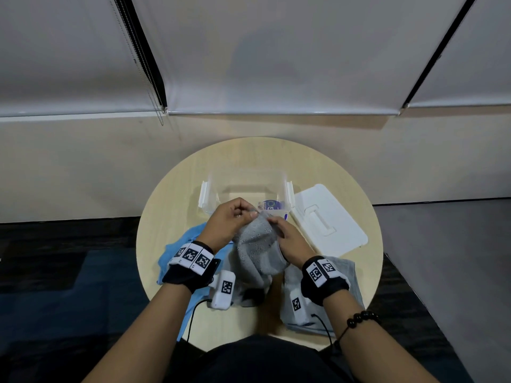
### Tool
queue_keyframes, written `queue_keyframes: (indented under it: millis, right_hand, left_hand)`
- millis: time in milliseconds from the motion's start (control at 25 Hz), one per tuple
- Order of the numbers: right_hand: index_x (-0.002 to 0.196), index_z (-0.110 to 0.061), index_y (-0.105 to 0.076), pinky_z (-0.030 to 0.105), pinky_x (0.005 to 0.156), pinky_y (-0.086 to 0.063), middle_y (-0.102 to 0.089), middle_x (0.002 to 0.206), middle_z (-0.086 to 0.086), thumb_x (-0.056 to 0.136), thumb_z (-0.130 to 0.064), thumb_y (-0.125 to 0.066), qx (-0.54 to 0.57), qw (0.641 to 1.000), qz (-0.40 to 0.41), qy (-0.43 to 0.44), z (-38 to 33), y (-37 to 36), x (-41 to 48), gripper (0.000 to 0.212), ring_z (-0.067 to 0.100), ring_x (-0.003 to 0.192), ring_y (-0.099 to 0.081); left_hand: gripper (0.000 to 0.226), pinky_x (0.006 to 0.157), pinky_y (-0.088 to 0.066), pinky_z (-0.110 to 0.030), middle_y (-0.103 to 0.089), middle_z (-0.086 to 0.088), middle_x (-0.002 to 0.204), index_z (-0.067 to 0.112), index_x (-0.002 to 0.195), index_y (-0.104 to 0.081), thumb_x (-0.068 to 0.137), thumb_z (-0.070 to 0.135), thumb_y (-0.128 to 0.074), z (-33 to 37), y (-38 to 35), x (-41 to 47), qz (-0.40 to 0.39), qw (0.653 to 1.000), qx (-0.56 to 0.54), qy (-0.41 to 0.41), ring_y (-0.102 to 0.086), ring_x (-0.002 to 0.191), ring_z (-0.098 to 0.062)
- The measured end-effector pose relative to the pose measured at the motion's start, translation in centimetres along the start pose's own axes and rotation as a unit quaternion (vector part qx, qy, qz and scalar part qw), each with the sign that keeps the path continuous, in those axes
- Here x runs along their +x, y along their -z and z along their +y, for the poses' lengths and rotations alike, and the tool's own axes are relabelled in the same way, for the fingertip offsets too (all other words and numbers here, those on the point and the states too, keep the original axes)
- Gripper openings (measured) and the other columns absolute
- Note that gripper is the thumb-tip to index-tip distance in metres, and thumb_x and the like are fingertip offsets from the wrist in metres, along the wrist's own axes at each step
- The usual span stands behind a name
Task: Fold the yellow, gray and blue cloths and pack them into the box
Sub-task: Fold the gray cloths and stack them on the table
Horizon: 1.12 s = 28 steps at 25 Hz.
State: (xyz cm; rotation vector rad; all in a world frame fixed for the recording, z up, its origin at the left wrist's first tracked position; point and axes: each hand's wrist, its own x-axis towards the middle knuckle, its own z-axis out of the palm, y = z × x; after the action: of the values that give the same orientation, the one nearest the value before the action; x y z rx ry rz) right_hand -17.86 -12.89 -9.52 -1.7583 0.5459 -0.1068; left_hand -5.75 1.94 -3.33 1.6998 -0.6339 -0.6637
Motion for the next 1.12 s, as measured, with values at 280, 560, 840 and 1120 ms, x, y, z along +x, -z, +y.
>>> queue_keyframes:
  millis: [280, 560, 840, 1120]
  right_hand:
    - [0.109, -0.021, -0.071, 0.031, 0.104, -0.050, -0.070, 0.116, -0.011, 0.088, 0.013, -0.044, 0.069, 0.993, -0.029, 0.093, -4.8, 0.2, 0.3, 0.047, 0.011, 0.117, -0.064]
    - [0.102, -0.018, -0.069, 0.022, 0.088, -0.051, -0.068, 0.108, -0.006, 0.088, 0.011, -0.045, 0.090, 0.989, -0.040, 0.113, -5.5, -0.4, 0.2, 0.040, 0.012, 0.105, -0.065]
    - [0.090, -0.025, -0.065, 0.028, 0.086, -0.049, -0.067, 0.095, -0.015, 0.083, 0.000, -0.044, 0.078, 0.989, -0.051, 0.115, -5.3, 0.0, 0.4, 0.034, 0.012, 0.098, -0.064]
    - [0.101, -0.014, -0.070, 0.022, 0.079, -0.042, -0.066, 0.092, -0.013, 0.102, -0.017, -0.048, -0.157, 0.981, -0.097, 0.052, -5.8, 2.4, 0.2, 0.022, -0.004, 0.081, -0.059]
  left_hand:
    - [0.007, 0.072, -0.053, -0.032, -0.070, -0.003, 0.084, 0.011, 0.098, -0.069, 0.093, 0.016, -0.070, -0.5, 2.5, 1.3, 0.076, 0.997, 0.011, -0.024, -0.063, 0.078, -0.014]
    - [0.024, 0.081, -0.050, -0.036, -0.064, -0.017, 0.090, 0.010, 0.118, -0.068, 0.094, 0.014, -0.068, -1.1, 1.7, 1.5, 0.086, 0.994, -0.067, 0.010, -0.062, 0.084, -0.023]
    - [0.010, 0.074, -0.051, -0.022, -0.068, -0.007, 0.090, 0.005, 0.103, -0.064, 0.093, 0.007, -0.067, -1.2, 1.3, 1.8, 0.107, 0.985, -0.134, 0.032, -0.063, 0.081, -0.015]
    - [0.014, 0.078, -0.048, -0.020, -0.065, 0.009, 0.086, 0.019, 0.094, -0.058, 0.096, 0.005, -0.063, 1.0, 3.5, 1.9, 0.207, 0.969, -0.103, -0.084, -0.059, 0.082, -0.007]
